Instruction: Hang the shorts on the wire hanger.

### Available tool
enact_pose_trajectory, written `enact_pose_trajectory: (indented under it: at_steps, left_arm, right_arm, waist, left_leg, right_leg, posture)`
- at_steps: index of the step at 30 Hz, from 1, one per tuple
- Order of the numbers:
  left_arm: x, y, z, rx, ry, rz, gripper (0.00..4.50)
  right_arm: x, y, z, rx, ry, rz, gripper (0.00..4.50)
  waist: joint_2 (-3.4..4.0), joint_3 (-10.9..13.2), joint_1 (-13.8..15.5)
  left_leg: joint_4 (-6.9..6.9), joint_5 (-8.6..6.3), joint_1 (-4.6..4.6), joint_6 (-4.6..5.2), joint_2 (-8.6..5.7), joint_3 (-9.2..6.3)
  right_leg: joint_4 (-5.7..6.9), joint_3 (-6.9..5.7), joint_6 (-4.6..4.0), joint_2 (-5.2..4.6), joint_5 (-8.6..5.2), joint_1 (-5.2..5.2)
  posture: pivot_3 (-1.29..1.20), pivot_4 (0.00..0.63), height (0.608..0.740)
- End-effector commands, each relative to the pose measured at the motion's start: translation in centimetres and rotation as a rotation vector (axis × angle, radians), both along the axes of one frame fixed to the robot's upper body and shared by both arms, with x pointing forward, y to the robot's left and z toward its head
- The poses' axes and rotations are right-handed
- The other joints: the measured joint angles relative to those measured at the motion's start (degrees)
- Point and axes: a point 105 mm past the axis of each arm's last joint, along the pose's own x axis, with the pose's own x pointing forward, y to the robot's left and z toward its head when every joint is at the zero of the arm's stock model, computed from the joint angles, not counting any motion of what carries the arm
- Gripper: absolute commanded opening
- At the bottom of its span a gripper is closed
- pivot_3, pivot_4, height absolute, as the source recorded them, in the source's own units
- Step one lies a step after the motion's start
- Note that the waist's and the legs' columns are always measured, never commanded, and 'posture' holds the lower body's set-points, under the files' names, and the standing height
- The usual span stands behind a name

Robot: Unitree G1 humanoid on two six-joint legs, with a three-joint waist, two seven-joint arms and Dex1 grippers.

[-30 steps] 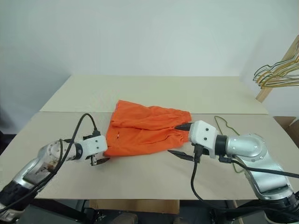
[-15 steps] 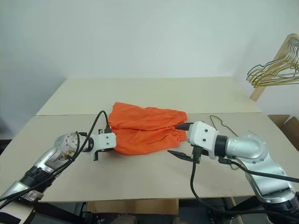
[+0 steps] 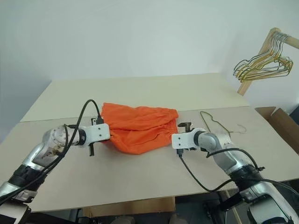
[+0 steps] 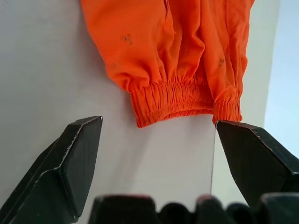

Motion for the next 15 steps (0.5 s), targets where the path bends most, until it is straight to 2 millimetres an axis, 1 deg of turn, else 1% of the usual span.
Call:
enact_pose_trajectory:
  at_steps: [1, 5, 8, 11, 12, 15]
  left_arm:
    - [0.1, 0.0, 1.6, -0.019, -0.051, 0.009, 0.01]
    - [0.2, 0.3, 1.8, -0.022, -0.061, 0.023, 0.01]
    - [0.1, 0.4, 1.9, -0.023, -0.064, 0.027, 0.00]
    - [0.0, 0.5, 2.0, -0.027, -0.064, 0.031, 0.00]
    - [-0.1, 0.6, 2.0, -0.027, -0.064, 0.032, 0.00]
    - [-0.4, 0.8, 1.9, -0.024, -0.061, 0.032, 0.00]
  right_arm:
    - [0.8, 0.8, 0.0, -0.020, -0.031, 0.061, 4.50]
    - [1.4, 1.9, -1.1, -0.031, -0.025, 0.099, 4.50]
    - [2.2, 2.0, -1.9, -0.055, -0.025, 0.097, 3.97]
    - [3.1, 2.1, -2.2, -0.065, -0.034, 0.076, 3.06]
    - [3.4, 2.1, -2.3, -0.064, -0.040, 0.069, 2.65]
    - [3.8, 2.4, -2.4, -0.055, -0.039, 0.064, 1.61]
  waist:
    - [0.00, 0.00, 0.06]
    - [-0.14, -0.09, -0.04]
    - [-0.17, -0.12, -0.30]
    - [-0.20, -0.14, -0.49]
    - [-0.20, -0.14, -0.59]
    - [-0.20, -0.15, -0.88]
  left_leg:
    - [0.00, 0.00, -0.01, 0.01, -0.01, -0.01]
    - [0.00, -0.14, 0.09, 0.25, 0.00, -0.03]
    - [-0.05, -0.14, 0.25, 0.24, 0.07, 0.00]
    - [-0.14, -0.13, 0.54, 0.23, 0.17, 0.03]
    - [-0.15, -0.13, 0.56, 0.23, 0.20, 0.04]
    - [-0.21, -0.10, 0.56, 0.17, 0.22, 0.04]
  right_leg:
    - [-0.01, 0.00, 0.00, 0.00, 0.00, 0.01]
    - [0.07, 0.00, -0.01, 0.01, 0.00, 0.06]
    - [0.16, 0.06, -0.06, 0.10, 0.01, 0.12]
    - [0.19, 0.15, -0.15, 0.24, -0.01, 0.29]
    - [0.19, 0.16, -0.17, 0.27, -0.01, 0.31]
    - [0.22, 0.19, -0.21, 0.29, 0.00, 0.24]
  posture:
    - [0.14, 0.000, 0.740]
    - [0.15, 0.000, 0.740]
    - [0.15, 0.000, 0.740]
    - [0.15, 0.000, 0.740]
    - [0.15, 0.000, 0.740]
    - [0.15, 0.000, 0.740]
